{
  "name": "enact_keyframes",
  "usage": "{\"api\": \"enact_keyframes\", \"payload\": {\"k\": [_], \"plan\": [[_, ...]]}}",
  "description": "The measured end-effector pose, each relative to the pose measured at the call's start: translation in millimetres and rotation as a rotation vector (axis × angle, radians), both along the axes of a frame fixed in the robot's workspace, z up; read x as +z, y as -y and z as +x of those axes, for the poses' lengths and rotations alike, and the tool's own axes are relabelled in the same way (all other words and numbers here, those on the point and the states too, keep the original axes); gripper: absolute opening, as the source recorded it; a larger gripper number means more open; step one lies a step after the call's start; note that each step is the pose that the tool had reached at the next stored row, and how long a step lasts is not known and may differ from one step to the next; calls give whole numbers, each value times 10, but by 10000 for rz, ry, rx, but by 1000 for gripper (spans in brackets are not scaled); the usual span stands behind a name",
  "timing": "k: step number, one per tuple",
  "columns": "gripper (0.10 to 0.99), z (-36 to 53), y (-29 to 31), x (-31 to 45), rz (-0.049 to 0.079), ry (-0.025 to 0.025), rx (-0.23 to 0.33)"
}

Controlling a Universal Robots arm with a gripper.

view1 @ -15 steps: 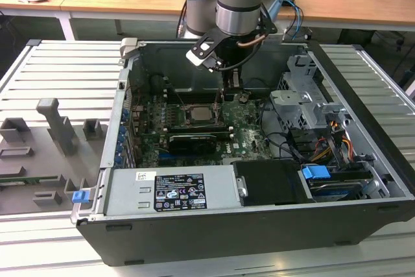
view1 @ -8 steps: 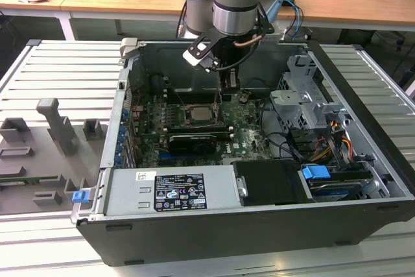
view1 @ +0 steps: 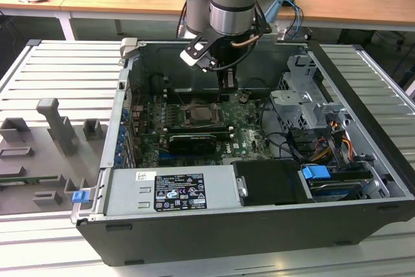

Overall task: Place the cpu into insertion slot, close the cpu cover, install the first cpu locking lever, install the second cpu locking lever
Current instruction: 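Close the cpu cover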

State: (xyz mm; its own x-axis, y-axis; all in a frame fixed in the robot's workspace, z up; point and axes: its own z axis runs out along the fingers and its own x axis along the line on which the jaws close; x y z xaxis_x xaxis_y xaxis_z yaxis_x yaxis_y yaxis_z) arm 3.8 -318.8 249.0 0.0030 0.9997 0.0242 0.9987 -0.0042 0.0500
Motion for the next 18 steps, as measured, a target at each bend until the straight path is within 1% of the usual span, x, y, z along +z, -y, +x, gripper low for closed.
{"api": "enact_keyframes", "payload": {"k": [4, 9, 11, 13, 14, 15, 18], "plan": [[106, -57, -1, -12, 5, 2, -1], [106, -110, 0, -106, 0, 1, 8], [106, -167, 0, -136, 1, 1, 32], [106, -241, 0, -189, 1, 0, 86], [106, -267, 0, -218, 2, 1, 154], [106, -274, 0, -240, 11, 1, 285], [106, -308, 0, -273, 23, 1, 500]]}}
